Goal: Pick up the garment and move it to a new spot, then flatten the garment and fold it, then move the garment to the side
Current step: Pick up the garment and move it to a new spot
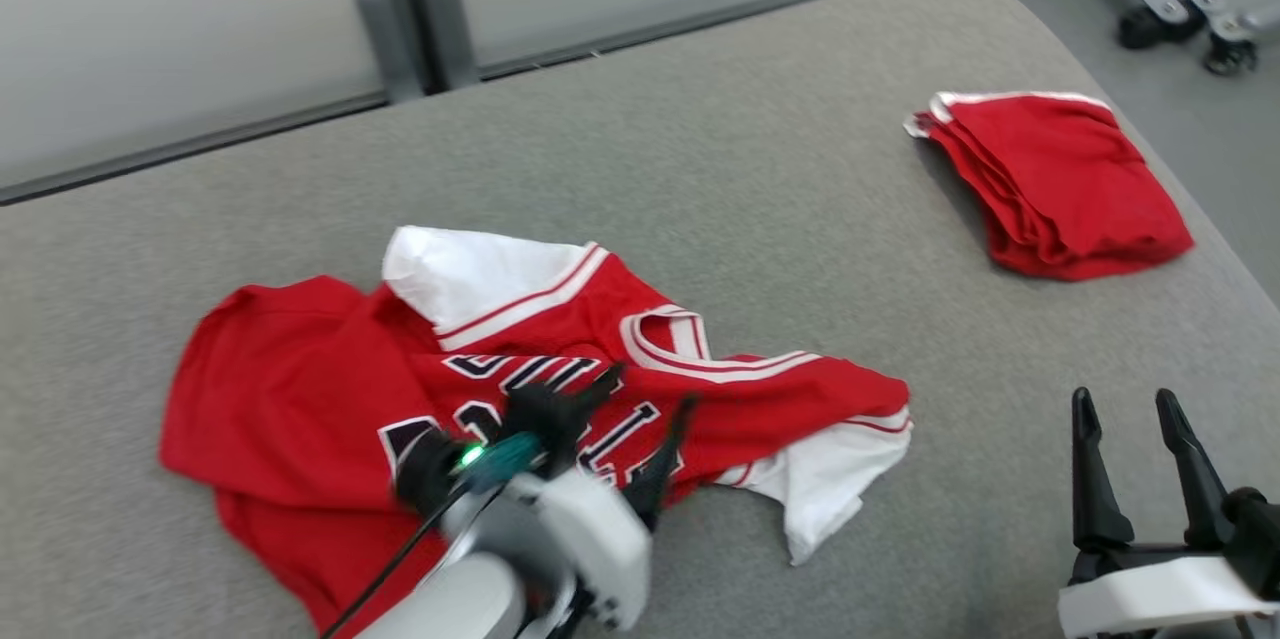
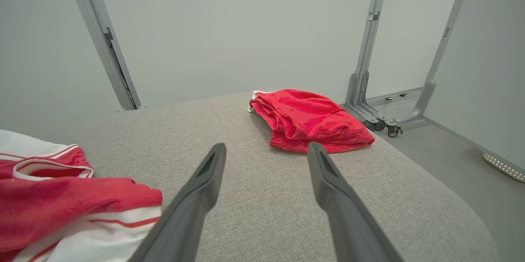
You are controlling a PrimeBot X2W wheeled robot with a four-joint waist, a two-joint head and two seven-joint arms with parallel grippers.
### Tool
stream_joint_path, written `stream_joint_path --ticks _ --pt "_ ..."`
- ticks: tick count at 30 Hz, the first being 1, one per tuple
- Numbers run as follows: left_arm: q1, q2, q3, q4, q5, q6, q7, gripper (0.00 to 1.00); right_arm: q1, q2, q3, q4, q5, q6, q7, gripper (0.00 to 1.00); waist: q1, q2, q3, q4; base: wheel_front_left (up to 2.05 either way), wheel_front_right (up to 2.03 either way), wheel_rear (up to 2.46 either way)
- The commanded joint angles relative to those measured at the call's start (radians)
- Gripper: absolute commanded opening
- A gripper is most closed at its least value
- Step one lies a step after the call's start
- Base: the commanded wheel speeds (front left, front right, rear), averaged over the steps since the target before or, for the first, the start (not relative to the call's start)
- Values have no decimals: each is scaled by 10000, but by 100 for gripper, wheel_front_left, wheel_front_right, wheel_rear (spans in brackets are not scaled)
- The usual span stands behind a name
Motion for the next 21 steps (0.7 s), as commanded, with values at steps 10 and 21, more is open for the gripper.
stream_joint_path --ticks 10,21 --pt "3949 2118 1742 -1670 131 2353 -2635 100 1208 -51 -491 -226 -571 -2 -3 100 0 -1 -1765 2473 0 0 0" --pt "6164 1472 3541 -1309 710 1856 -3031 100 1964 -49 -558 13 -407 -2 -3 100 0 -1 -2294 3475 0 0 0"
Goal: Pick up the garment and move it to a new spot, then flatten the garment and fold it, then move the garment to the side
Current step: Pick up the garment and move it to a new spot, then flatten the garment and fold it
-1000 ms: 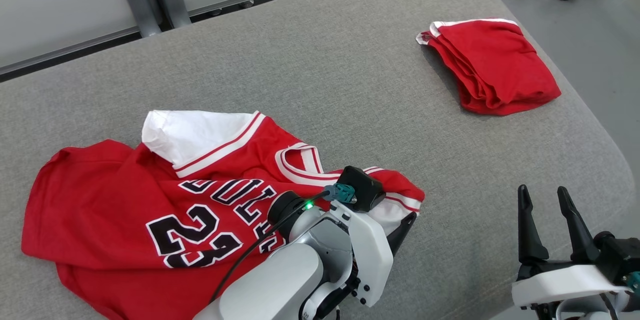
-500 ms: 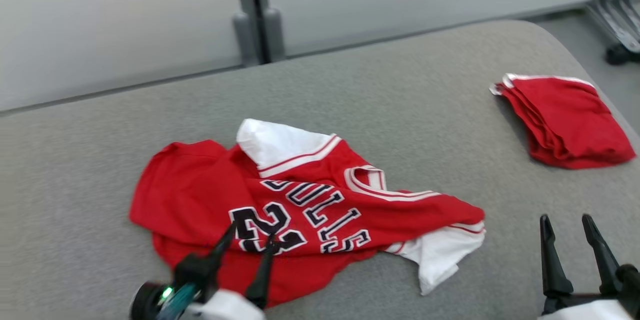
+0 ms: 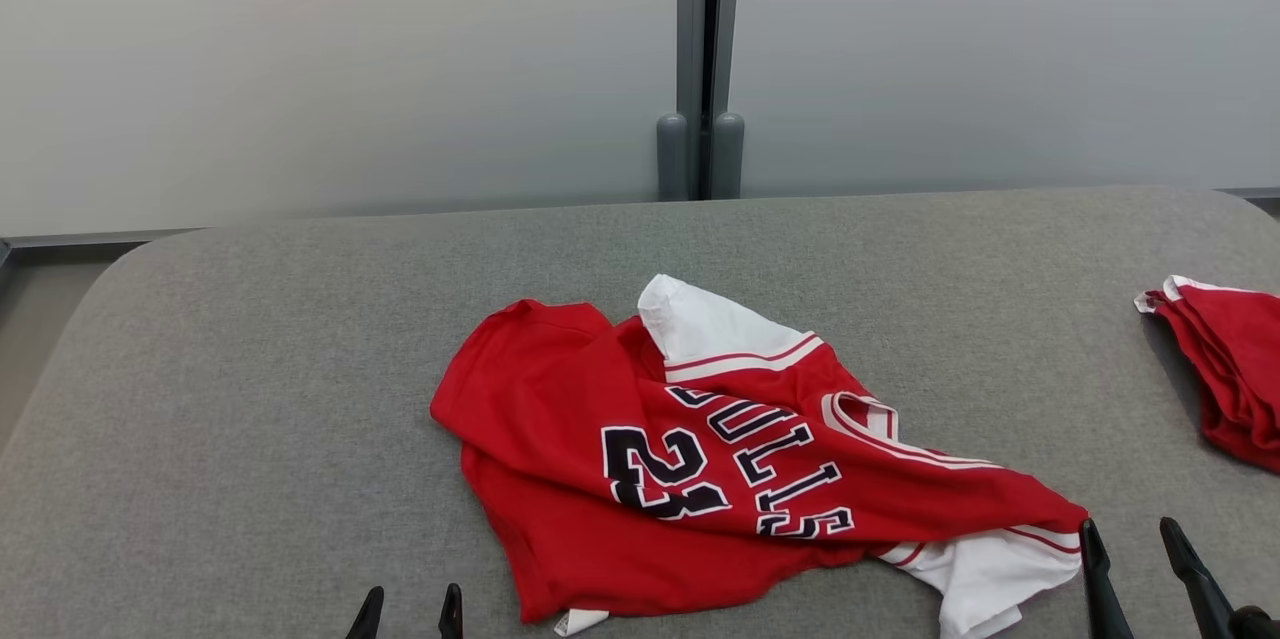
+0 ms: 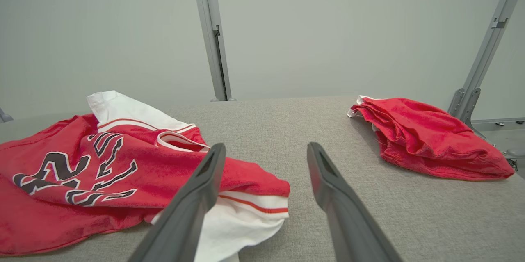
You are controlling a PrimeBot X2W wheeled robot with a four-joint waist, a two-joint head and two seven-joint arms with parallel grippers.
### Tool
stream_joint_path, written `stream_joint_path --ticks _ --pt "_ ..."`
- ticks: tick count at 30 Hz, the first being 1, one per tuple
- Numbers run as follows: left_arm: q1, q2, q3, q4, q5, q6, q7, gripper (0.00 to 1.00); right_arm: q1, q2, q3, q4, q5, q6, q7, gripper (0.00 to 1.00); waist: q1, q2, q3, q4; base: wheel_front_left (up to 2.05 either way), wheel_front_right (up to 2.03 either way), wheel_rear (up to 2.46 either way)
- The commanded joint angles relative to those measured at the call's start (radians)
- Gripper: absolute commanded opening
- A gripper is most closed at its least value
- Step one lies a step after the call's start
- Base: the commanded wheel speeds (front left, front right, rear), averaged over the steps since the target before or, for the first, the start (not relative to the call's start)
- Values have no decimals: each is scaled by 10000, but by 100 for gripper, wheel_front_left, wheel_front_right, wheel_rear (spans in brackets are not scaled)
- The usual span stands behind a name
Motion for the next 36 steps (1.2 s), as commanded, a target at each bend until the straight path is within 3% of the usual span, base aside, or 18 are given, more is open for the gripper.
stream_joint_path --ticks 1,7,13,19,22,36 --pt "135 -109 220 43 192 -153 -40 100 72 -53 20 20 88 -2 -1 100 0 -1 -144 125 0 0 0" --pt "340 -746 850 270 952 -949 -42 100 -73 -54 199 42 115 -2 -1 100 0 -1 -78 -32 0 0 0" --pt "-185 -1234 319 1099 1296 -1464 53 100 -220 -54 210 -22 2 -2 -3 100 0 -1 106 -361 0 0 0" --pt "-582 -1678 54 2280 1460 -1055 470 100 -366 -53 319 -26 94 -2 -1 100 0 -1 287 -754 0 0 0" --pt "-717 -1868 135 2665 1558 -616 477 100 -371 -53 367 -31 94 -2 -3 100 0 -1 396 -985 0 0 0" --pt "-724 -1693 193 1829 1647 153 1102 100 -634 -53 255 -41 188 -2 -2 100 0 -1 1057 -1214 0 0 0"
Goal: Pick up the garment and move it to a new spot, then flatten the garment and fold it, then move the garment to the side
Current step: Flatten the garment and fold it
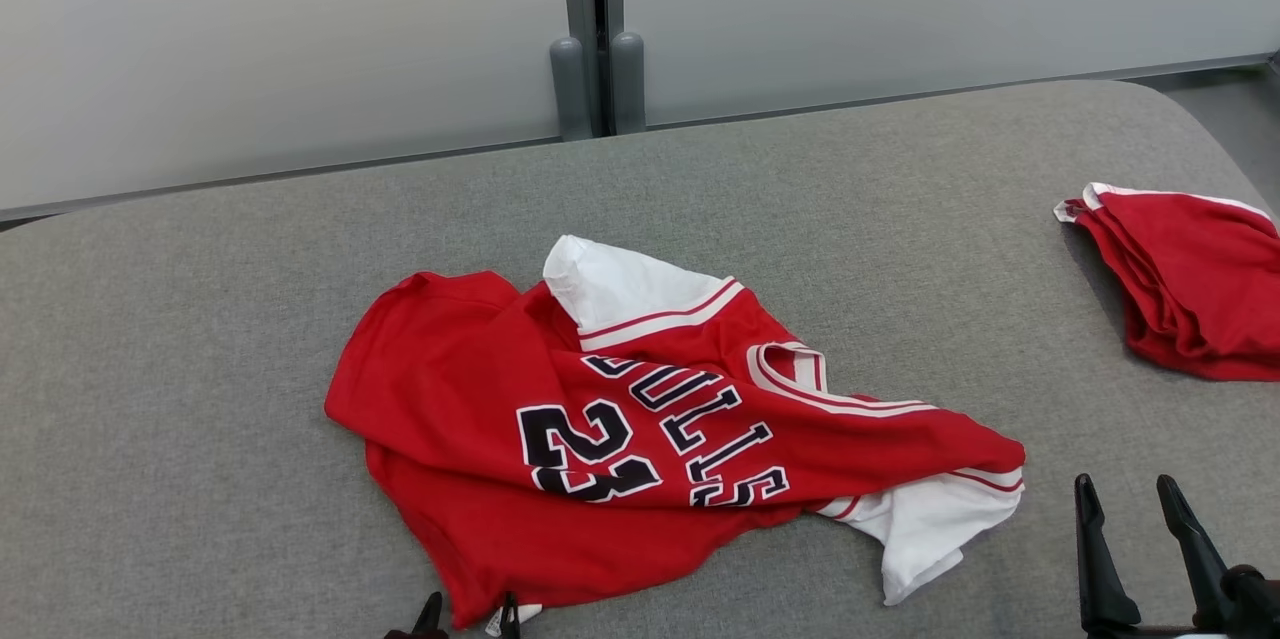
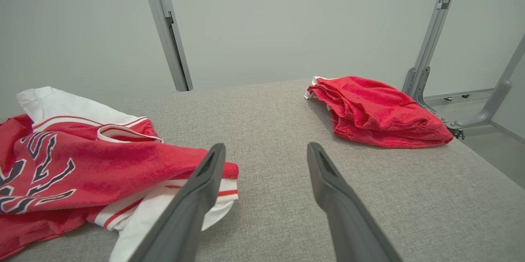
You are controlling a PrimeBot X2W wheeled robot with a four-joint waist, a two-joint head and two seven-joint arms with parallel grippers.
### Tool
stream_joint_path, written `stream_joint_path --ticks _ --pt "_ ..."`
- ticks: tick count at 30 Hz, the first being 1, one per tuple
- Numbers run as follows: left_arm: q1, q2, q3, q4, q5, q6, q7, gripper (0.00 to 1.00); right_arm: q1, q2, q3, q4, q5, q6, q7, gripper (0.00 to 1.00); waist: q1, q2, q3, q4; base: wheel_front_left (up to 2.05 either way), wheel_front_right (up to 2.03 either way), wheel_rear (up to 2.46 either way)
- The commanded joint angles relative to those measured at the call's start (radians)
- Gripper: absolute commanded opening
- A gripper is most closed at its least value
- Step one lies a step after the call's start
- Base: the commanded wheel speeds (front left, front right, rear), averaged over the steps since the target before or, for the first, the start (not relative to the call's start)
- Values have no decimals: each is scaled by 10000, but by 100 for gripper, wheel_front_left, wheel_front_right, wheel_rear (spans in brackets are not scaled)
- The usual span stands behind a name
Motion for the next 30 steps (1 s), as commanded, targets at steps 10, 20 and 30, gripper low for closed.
stream_joint_path --ticks 10,20,30 --pt "-299 298 539 629 -517 -165 -173 0 -247 -51 -25 -23 31 -2 -3 100 0 0 376 131 0 0 0" --pt "606 1544 559 -1337 -1079 -779 1137 0 11 -48 -72 161 76 -2 -4 100 0 0 -90 493 0 0 0" --pt "1499 3226 167 -3259 -1219 -1712 2309 0 166 -51 77 280 11 -2 -3 100 0 0 -634 716 0 0 0"
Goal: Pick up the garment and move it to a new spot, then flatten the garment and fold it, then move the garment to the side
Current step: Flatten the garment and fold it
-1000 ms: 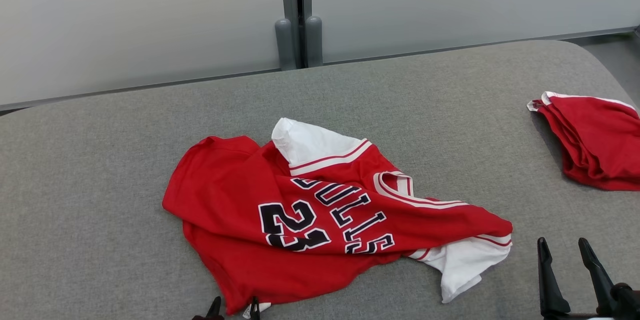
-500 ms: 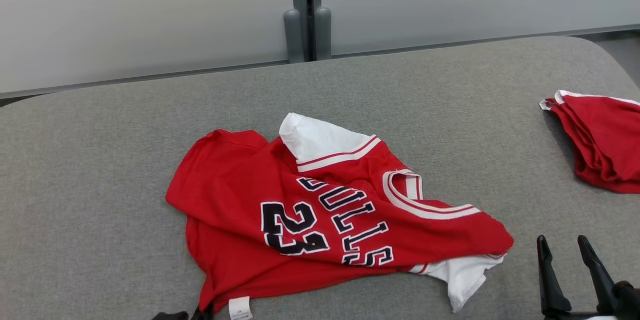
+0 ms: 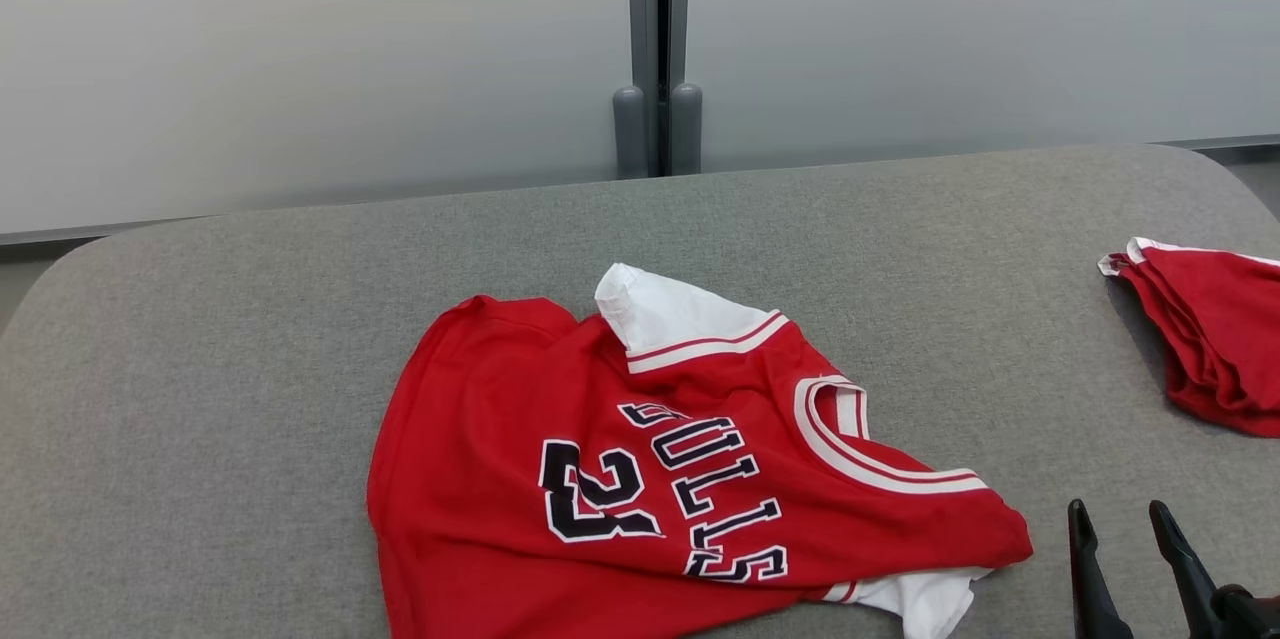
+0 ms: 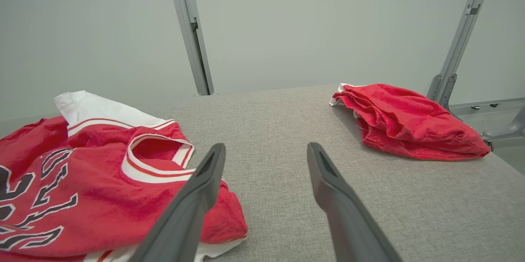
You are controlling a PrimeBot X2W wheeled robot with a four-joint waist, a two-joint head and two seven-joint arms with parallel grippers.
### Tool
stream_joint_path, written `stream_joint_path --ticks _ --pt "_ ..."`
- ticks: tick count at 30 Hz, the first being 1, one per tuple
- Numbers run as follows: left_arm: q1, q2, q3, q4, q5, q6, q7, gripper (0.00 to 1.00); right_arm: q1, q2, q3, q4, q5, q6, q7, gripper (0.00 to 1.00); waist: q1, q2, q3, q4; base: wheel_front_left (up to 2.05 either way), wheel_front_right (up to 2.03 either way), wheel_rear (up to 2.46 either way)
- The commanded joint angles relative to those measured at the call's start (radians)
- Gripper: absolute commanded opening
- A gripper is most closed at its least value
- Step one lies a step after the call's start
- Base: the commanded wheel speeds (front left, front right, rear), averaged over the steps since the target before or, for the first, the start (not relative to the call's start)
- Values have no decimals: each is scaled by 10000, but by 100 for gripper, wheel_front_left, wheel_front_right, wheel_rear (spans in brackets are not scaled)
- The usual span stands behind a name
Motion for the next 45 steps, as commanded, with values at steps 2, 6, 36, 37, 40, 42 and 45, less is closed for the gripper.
stream_joint_path --ticks 2,6,36,37,40,42,45 --pt "164 196 37 26 -109 -130 76 0 9 -53 37 12 -27 -2 -1 100 0 -1 -65 16 0 0 0" --pt "370 -39 90 506 -513 -319 -220 53 24 -51 88 56 -44 -2 -1 100 0 -1 -104 -9 0 0 0" --pt "-6319 -2751 -1914 2786 663 -438 2768 100 -1136 -51 457 135 551 -2 -1 100 0 -1 1635 -2479 0 0 0" --pt "-6580 -2787 -1996 3229 806 -438 2868 100 -1172 -50 495 156 581 -2 -2 100 0 -1 1713 -2598 0 0 0" --pt "-7134 -2982 -2186 4296 900 -645 3116 100 -1239 -53 493 208 640 -2 -1 100 0 -1 1877 -2870 0 0 0" --pt "-7295 -2989 -2246 4623 942 -726 3191 100 -1251 -51 473 226 648 -2 -1 100 0 -1 1902 -2935 0 0 0" --pt "-7496 -3059 -2408 5333 799 -1114 3358 0 -1299 -53 443 238 682 -2 -1 100 0 -1 1931 -3080 0 0 0"
